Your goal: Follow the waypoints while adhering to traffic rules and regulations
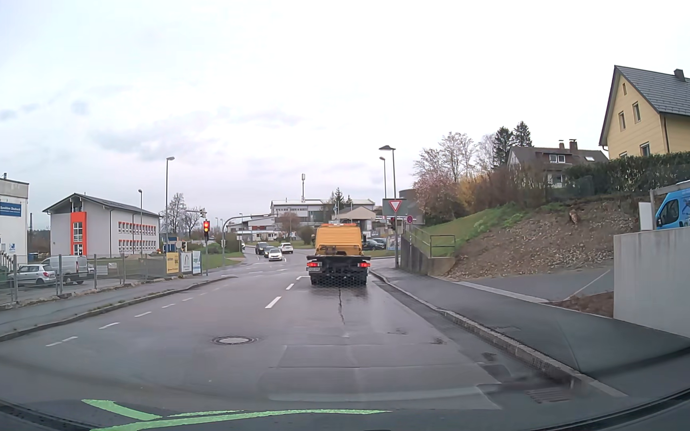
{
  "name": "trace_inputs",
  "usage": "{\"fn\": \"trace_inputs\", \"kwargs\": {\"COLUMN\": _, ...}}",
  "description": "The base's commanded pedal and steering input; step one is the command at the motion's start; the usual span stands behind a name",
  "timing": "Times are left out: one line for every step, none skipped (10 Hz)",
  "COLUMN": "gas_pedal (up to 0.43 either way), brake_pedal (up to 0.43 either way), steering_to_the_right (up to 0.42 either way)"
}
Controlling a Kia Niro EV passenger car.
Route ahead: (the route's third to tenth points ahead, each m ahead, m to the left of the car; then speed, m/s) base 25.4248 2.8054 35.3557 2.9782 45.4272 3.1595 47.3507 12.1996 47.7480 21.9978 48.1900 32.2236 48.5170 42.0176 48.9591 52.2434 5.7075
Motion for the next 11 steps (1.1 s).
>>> {"fn": "trace_inputs", "kwargs": {"gas_pedal": 0.000, "brake_pedal": 0.189, "steering_to_the_right": -0.018}}
{"fn": "trace_inputs", "kwargs": {"gas_pedal": 0.000, "brake_pedal": 0.189, "steering_to_the_right": -0.018}}
{"fn": "trace_inputs", "kwargs": {"gas_pedal": 0.000, "brake_pedal": 0.195, "steering_to_the_right": -0.016}}
{"fn": "trace_inputs", "kwargs": {"gas_pedal": 0.000, "brake_pedal": 0.195, "steering_to_the_right": -0.013}}
{"fn": "trace_inputs", "kwargs": {"gas_pedal": 0.000, "brake_pedal": 0.201, "steering_to_the_right": -0.010}}
{"fn": "trace_inputs", "kwargs": {"gas_pedal": 0.000, "brake_pedal": 0.207, "steering_to_the_right": -0.009}}
{"fn": "trace_inputs", "kwargs": {"gas_pedal": 0.000, "brake_pedal": 0.207, "steering_to_the_right": -0.009}}
{"fn": "trace_inputs", "kwargs": {"gas_pedal": 0.000, "brake_pedal": 0.213, "steering_to_the_right": -0.009}}
{"fn": "trace_inputs", "kwargs": {"gas_pedal": 0.000, "brake_pedal": 0.213, "steering_to_the_right": -0.008}}
{"fn": "trace_inputs", "kwargs": {"gas_pedal": 0.000, "brake_pedal": 0.213, "steering_to_the_right": -0.007}}
{"fn": "trace_inputs", "kwargs": {"gas_pedal": 0.000, "brake_pedal": 0.220, "steering_to_the_right": -0.007}}
